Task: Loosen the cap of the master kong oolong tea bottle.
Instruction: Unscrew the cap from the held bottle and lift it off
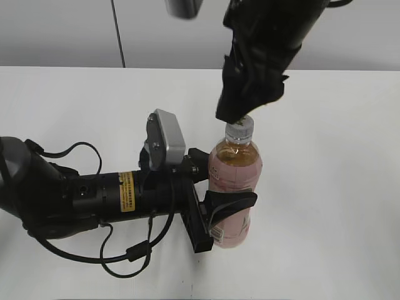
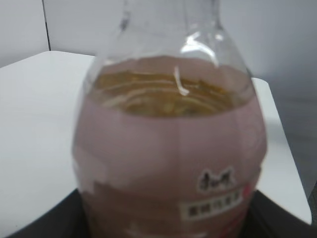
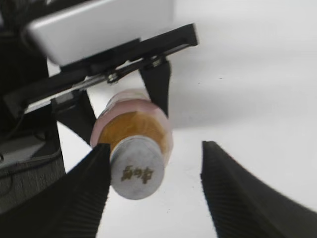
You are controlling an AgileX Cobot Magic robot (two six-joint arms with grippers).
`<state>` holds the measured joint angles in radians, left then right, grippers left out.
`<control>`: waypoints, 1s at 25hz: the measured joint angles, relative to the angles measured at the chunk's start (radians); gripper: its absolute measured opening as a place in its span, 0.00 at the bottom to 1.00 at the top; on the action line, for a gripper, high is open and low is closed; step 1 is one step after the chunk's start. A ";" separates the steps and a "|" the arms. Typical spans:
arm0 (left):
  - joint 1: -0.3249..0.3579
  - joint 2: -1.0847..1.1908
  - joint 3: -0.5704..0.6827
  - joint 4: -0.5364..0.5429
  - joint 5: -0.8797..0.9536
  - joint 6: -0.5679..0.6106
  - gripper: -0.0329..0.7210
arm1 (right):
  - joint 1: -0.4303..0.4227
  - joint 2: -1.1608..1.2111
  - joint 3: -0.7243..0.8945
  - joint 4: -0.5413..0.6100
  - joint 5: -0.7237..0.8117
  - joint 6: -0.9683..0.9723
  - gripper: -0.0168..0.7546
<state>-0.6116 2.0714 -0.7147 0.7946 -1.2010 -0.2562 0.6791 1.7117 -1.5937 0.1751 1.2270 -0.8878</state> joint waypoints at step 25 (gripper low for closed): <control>0.000 0.000 0.000 0.001 0.001 0.001 0.56 | 0.000 -0.052 0.111 -0.005 -0.003 1.067 0.64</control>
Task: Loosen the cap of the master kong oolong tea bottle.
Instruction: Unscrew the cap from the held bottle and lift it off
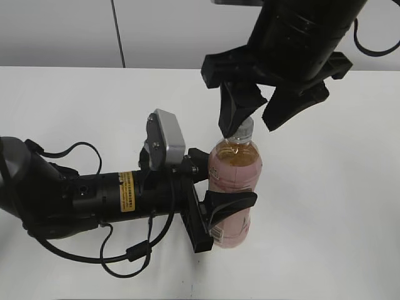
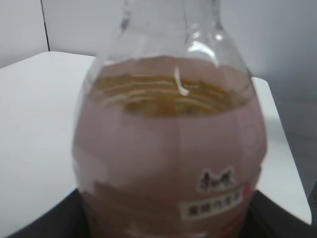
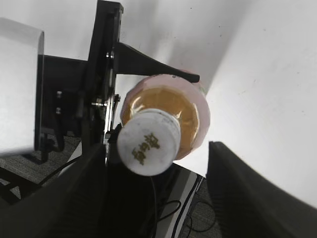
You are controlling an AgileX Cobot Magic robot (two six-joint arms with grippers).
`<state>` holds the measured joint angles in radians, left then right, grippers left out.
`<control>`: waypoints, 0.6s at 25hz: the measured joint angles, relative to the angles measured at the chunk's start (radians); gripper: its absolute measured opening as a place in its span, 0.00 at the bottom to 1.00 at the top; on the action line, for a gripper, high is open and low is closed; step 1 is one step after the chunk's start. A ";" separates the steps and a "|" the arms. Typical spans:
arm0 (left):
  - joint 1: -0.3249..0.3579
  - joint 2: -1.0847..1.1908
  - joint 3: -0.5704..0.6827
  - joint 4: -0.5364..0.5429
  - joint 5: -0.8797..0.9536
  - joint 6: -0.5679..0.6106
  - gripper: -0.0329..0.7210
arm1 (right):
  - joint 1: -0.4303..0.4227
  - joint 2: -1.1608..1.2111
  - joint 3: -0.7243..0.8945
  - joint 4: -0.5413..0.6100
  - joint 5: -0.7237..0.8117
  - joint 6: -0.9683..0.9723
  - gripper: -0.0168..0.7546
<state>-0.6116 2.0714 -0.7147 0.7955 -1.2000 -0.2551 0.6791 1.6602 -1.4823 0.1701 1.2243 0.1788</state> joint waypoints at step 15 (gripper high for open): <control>0.000 0.000 0.000 -0.001 -0.001 0.000 0.56 | 0.000 0.023 0.000 0.019 -0.001 0.001 0.40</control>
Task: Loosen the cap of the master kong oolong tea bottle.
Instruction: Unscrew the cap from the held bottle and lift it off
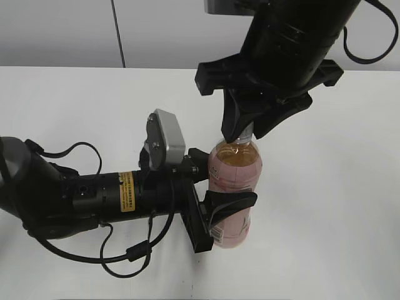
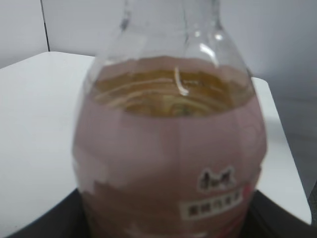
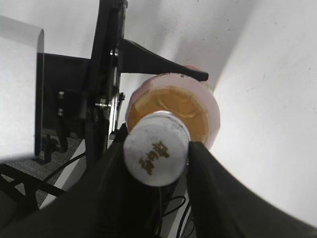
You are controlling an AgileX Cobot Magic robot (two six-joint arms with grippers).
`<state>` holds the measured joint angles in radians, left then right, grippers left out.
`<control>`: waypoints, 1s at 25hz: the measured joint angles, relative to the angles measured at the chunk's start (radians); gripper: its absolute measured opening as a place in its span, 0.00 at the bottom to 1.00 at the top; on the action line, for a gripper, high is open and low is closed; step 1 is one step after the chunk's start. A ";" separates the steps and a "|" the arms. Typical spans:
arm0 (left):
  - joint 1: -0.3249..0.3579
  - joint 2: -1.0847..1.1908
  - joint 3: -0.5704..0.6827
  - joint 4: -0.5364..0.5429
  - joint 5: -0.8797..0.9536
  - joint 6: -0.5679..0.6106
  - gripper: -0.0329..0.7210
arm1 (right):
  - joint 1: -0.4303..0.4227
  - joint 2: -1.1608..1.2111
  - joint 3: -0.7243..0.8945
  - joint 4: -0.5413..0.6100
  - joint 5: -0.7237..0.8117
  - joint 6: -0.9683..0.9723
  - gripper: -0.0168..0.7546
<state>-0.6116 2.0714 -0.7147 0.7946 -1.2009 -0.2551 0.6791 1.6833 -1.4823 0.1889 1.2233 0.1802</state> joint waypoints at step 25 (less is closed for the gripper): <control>0.000 0.000 0.001 0.008 0.001 0.013 0.56 | -0.001 0.000 0.000 -0.051 -0.002 -1.439 0.39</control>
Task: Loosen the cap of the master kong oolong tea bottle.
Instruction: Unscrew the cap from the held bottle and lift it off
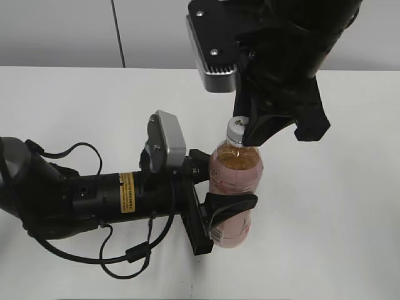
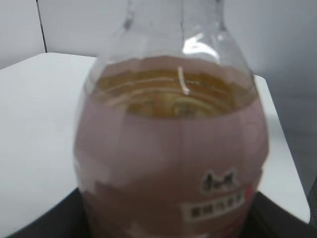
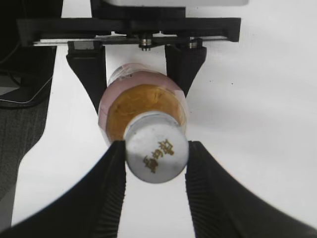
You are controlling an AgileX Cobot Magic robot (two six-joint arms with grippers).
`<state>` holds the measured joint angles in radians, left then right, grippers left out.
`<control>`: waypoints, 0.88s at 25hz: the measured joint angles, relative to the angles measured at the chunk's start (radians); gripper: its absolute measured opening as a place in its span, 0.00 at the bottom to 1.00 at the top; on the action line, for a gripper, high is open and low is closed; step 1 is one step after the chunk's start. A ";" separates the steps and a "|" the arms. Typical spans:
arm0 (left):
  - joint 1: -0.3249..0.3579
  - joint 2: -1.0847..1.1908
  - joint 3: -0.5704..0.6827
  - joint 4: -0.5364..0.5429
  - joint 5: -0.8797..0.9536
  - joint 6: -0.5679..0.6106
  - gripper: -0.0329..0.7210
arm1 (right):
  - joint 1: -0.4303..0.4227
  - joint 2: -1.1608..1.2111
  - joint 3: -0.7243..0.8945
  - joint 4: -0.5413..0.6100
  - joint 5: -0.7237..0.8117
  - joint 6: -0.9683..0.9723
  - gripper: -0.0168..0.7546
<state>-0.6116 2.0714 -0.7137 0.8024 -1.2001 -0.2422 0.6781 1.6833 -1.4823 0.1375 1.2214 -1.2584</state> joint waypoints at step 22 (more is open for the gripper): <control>0.000 0.001 0.000 -0.008 -0.002 -0.009 0.56 | 0.000 0.000 -0.115 0.049 0.000 1.001 0.78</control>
<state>-0.6116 2.0724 -0.7137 0.7944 -1.2019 -0.2514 0.6781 1.6833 -1.5969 0.1866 1.2214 -0.2571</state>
